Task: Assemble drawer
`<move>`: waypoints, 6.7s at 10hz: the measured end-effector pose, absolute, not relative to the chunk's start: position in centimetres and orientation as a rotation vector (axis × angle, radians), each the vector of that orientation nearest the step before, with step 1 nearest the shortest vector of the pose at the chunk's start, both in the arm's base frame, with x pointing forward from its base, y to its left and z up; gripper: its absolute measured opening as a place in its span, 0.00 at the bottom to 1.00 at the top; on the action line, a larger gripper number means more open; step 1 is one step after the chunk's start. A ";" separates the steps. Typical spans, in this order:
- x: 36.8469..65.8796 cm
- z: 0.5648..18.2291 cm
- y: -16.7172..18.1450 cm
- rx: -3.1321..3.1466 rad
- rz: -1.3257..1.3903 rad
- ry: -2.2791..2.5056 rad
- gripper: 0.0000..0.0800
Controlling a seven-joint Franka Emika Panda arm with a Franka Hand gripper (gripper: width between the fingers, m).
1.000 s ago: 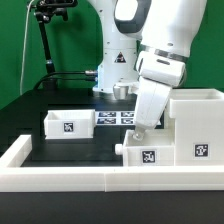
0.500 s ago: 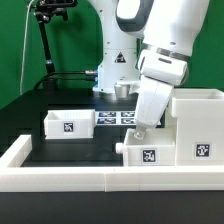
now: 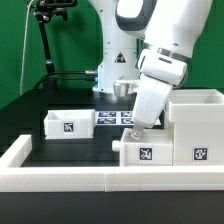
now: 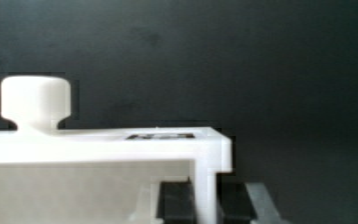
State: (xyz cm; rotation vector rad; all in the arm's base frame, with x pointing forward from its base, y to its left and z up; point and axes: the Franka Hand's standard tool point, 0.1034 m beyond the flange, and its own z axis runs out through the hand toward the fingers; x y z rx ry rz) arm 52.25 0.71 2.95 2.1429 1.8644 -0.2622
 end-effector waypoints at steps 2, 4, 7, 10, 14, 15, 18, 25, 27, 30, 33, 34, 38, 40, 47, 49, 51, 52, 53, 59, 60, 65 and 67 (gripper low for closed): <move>52.2 2.9 0.7 2.143 -0.262 1.864 0.06; 52.2 2.9 0.7 2.143 -0.262 1.864 0.06; 52.3 3.0 0.3 2.064 -0.294 1.953 0.06; 52.3 3.1 0.2 2.057 -0.308 1.959 0.06; 52.3 3.0 0.3 2.067 -0.279 1.952 0.06; 52.3 3.0 0.4 2.067 -0.279 1.953 0.06; 52.3 3.1 0.5 2.067 -0.287 1.950 0.06; 52.7 3.4 0.5 2.083 -0.319 1.918 0.06; 52.7 3.4 0.5 2.083 -0.319 1.918 0.06; 52.8 3.4 0.2 2.072 -0.307 1.937 0.06; 53.5 3.5 -1.2 2.075 -0.213 2.007 0.06; 53.4 3.5 -1.9 2.093 -0.201 2.001 0.06; 53.4 3.4 -1.9 2.085 -0.204 2.013 0.06; 53.2 3.1 -1.5 2.070 -0.206 2.032 0.06; 53.1 2.5 -0.4 2.111 -0.130 2.016 0.06; 53.1 2.5 -0.4 2.111 -0.130 2.016 0.06; 52.8 2.5 0.1 2.104 -0.113 2.022 0.06; 52.5 2.5 0.4 2.127 -0.102 2.000 0.06; 52.3 2.5 0.6 2.146 -0.100 1.980 0.06; 52.3 2.5 0.7 2.170 -0.100 1.953 0.06; 52.3 2.5 0.7 2.170 -0.100 1.953 0.06; 52.2 2.8 1.1 2.148 -0.198 1.965 0.06; 52.2 2.7 0.9 2.152 -0.200 1.961 0.06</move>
Offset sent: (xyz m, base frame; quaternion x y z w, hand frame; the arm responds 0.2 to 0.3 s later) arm 0.0000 0.0000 0.0000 0.0000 0.0000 0.0000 1.0000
